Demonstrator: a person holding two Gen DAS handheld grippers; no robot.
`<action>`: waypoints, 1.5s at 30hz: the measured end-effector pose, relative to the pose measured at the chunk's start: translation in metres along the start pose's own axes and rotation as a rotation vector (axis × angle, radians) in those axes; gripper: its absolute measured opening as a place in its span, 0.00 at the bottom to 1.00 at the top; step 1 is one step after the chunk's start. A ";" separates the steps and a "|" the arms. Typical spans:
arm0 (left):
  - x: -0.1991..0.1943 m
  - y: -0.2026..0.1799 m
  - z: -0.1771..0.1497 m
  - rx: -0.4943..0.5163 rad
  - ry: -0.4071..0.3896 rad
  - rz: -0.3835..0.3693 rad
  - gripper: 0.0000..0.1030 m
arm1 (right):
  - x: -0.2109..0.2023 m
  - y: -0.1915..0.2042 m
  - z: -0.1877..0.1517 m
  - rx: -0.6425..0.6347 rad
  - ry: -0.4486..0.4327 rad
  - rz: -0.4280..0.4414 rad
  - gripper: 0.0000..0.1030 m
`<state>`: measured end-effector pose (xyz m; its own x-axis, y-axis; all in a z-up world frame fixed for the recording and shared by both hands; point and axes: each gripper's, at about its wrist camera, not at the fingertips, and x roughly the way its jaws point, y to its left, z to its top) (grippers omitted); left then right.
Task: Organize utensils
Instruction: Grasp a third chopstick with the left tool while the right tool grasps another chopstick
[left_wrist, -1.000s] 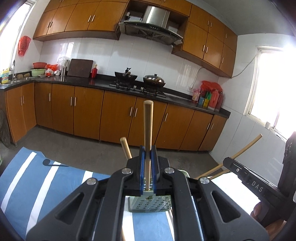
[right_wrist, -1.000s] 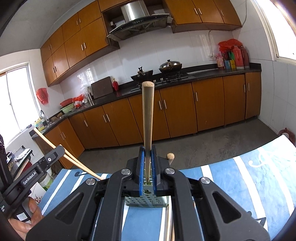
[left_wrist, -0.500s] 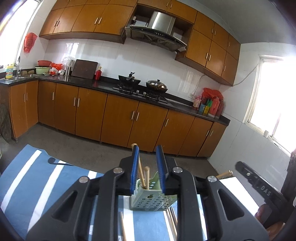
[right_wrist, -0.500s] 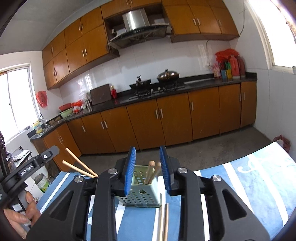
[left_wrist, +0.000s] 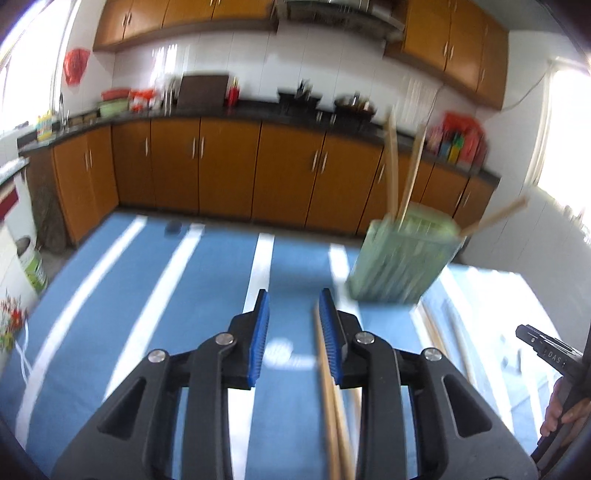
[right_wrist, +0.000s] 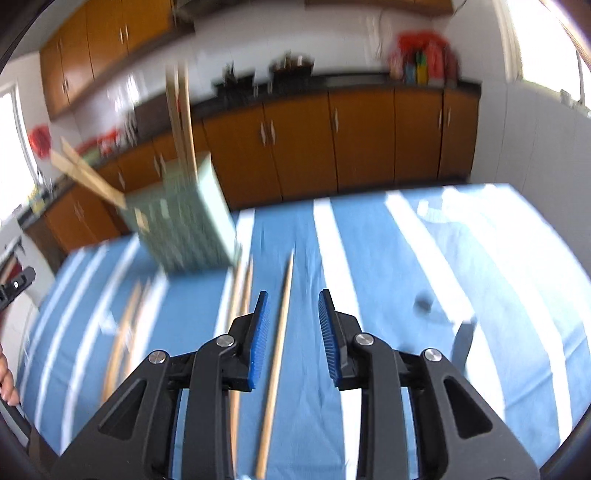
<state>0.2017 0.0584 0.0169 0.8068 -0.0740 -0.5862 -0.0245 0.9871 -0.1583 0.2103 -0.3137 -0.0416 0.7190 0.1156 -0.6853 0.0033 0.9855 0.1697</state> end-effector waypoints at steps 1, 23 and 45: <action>0.005 0.002 -0.009 -0.001 0.028 -0.004 0.28 | 0.009 0.002 -0.009 -0.007 0.035 0.005 0.27; 0.042 -0.033 -0.084 0.124 0.244 -0.097 0.22 | 0.046 -0.013 -0.039 0.018 0.102 -0.151 0.08; 0.072 -0.036 -0.089 0.165 0.279 0.015 0.07 | 0.047 -0.009 -0.038 0.014 0.105 -0.144 0.08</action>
<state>0.2082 0.0052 -0.0903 0.6133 -0.0731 -0.7865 0.0792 0.9964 -0.0308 0.2174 -0.3126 -0.1024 0.6342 -0.0137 -0.7731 0.1112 0.9911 0.0737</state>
